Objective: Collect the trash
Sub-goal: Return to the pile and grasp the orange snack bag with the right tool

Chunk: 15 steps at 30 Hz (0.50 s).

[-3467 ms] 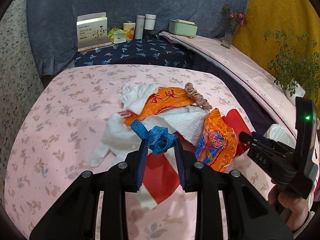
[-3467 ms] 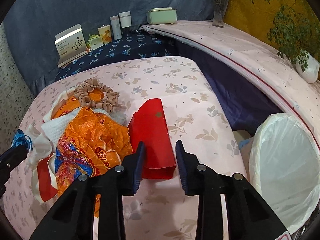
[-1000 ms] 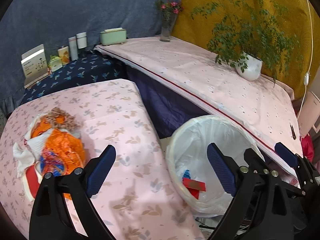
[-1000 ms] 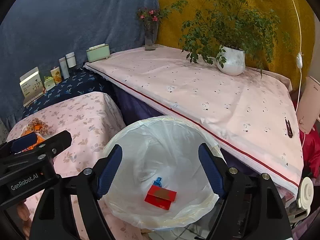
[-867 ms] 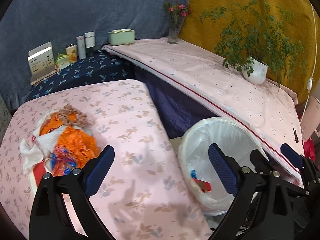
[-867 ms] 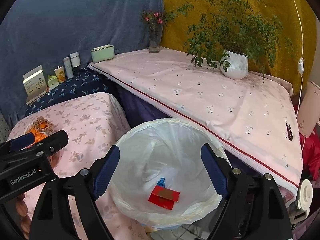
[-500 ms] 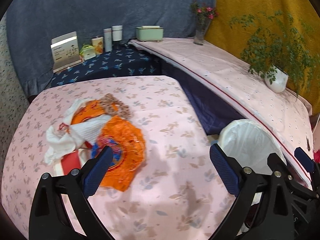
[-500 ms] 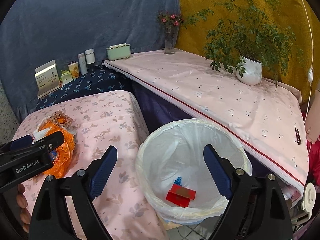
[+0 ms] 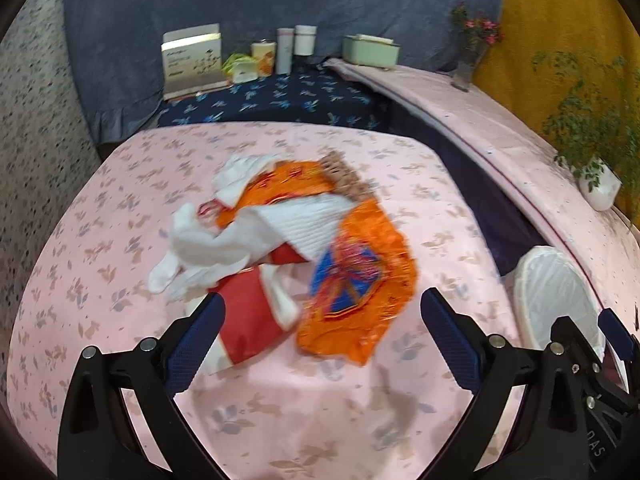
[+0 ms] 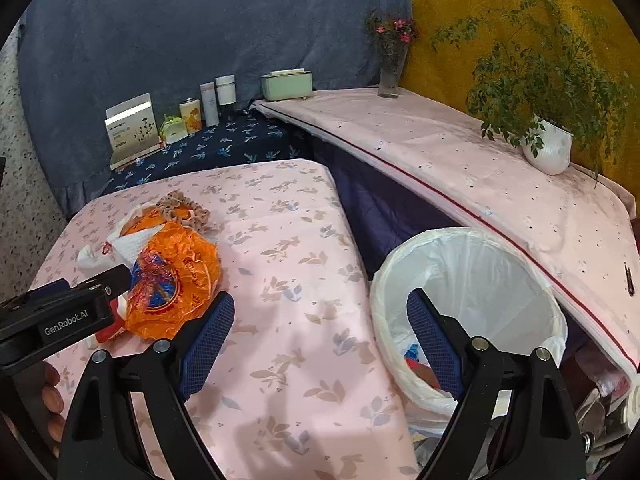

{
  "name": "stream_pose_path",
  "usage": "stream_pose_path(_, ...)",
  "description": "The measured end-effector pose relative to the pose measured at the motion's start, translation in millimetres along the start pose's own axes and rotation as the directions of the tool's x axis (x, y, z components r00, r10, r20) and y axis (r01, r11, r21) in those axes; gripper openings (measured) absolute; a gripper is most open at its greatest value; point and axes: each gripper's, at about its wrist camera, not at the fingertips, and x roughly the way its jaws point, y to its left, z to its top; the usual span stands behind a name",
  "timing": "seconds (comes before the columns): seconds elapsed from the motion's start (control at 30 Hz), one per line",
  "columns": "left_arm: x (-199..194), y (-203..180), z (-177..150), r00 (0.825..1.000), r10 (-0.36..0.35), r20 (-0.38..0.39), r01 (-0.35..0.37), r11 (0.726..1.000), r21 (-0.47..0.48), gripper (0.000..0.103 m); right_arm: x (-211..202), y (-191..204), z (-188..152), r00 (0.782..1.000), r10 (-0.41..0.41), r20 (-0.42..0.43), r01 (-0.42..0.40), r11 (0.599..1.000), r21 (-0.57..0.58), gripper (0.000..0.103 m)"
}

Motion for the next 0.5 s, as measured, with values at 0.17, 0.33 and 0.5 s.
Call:
stream_pose_path(0.17,16,29,-7,0.998,0.04,-0.047,-0.042,0.998,-0.046,0.094,12,23,-9,0.999,0.03,-0.028,-0.03,0.999,-0.012,0.084)
stream_pose_path(0.33,31,53,-10,0.995,0.041,-0.091,-0.052,0.991,-0.12,0.094,27,38,-15,0.997,0.051,-0.061,-0.052,0.999,-0.011,0.084)
stream_pose_path(0.5,45,65,-10,0.992,0.024,-0.121,-0.047,0.98,-0.192,0.094,38,48,-17,0.995,0.068,-0.079,-0.069,0.997,-0.014,0.084)
